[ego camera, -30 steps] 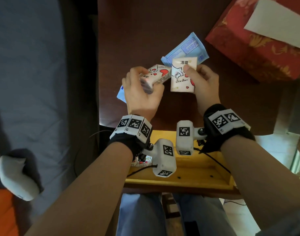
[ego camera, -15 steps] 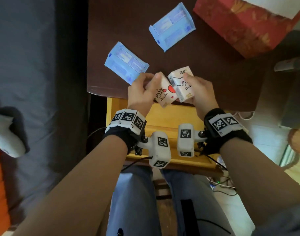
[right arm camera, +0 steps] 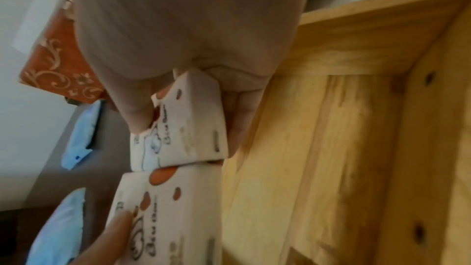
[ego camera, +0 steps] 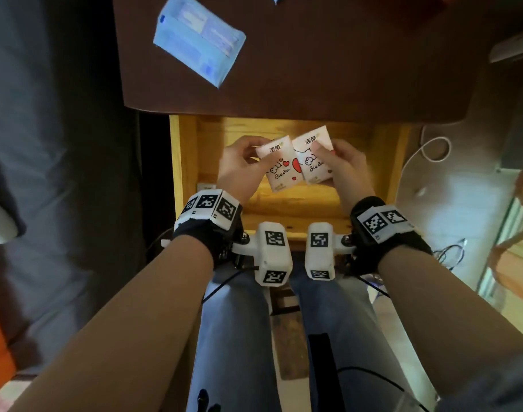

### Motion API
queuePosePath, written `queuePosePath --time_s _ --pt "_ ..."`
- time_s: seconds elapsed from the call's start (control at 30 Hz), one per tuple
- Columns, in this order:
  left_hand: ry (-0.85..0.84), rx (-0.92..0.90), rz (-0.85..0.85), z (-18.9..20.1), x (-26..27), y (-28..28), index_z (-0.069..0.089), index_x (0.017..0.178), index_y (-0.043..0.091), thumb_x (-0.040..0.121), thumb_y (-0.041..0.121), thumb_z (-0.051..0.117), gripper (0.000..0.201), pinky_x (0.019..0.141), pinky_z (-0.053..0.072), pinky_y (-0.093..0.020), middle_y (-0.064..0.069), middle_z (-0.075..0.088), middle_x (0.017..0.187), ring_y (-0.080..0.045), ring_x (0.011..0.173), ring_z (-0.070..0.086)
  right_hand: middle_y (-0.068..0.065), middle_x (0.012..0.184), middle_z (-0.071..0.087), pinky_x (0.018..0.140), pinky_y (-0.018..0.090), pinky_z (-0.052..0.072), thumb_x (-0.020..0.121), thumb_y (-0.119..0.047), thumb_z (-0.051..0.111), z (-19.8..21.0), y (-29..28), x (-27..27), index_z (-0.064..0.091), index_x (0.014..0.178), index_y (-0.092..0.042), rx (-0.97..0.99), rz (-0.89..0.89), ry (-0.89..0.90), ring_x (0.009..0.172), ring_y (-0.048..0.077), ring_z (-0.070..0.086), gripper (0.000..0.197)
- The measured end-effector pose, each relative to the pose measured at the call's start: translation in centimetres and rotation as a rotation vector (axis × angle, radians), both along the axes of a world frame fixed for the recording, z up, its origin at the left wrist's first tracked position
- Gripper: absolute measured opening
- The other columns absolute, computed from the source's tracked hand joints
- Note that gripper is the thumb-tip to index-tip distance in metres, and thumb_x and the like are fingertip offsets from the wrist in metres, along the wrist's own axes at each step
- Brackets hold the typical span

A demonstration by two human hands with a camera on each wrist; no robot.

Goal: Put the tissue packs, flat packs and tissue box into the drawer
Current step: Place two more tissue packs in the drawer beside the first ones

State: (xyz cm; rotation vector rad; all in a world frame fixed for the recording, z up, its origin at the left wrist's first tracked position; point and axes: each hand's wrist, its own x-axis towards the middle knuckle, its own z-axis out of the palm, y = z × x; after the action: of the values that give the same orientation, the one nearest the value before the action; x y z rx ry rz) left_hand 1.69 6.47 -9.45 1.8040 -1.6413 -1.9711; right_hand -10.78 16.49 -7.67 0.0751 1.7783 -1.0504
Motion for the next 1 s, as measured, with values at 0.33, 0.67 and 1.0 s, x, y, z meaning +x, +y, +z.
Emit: queuePosePath --time_s 0.33,0.67,1.0 --pt "-0.133 -0.111 -0.256 -8.7 5.3 1.7 0.061 0.110 0.013 0.083 0.016 0.065 0.028 0.077 0.058 -0.035 -0.011 0.069 0.106 -0.020 0.091 0.066 0.007 0.118 0.067 0.076 0.018 0.051 0.085 -0.021 0.063 -8.8 2.6 5.0 0.059 0.120 -0.010 0.209 0.282 0.114 0.094 0.013 0.062 0.037" --pt "-0.285 -0.359 -0.608 -12.0 4.8 1.5 0.062 0.113 0.016 0.088 0.021 0.057 0.026 0.104 0.037 -0.039 -0.006 0.062 0.116 -0.025 0.112 0.051 0.005 0.119 0.066 0.080 0.023 0.052 0.081 -0.022 0.067 -12.7 2.2 4.1 0.057 0.116 -0.013 0.430 0.385 0.262 0.104 0.018 0.065 0.037" --pt "-0.352 -0.294 -0.657 -11.8 6.0 0.9 0.064 0.112 0.021 0.094 0.018 0.046 0.026 0.107 0.022 -0.054 -0.004 0.068 0.109 -0.028 0.123 0.043 0.009 0.109 0.069 0.085 0.037 0.057 0.079 -0.021 0.069 -13.5 1.7 5.0 0.061 0.101 -0.011 0.493 0.468 0.204 0.098 0.022 0.066 0.025"
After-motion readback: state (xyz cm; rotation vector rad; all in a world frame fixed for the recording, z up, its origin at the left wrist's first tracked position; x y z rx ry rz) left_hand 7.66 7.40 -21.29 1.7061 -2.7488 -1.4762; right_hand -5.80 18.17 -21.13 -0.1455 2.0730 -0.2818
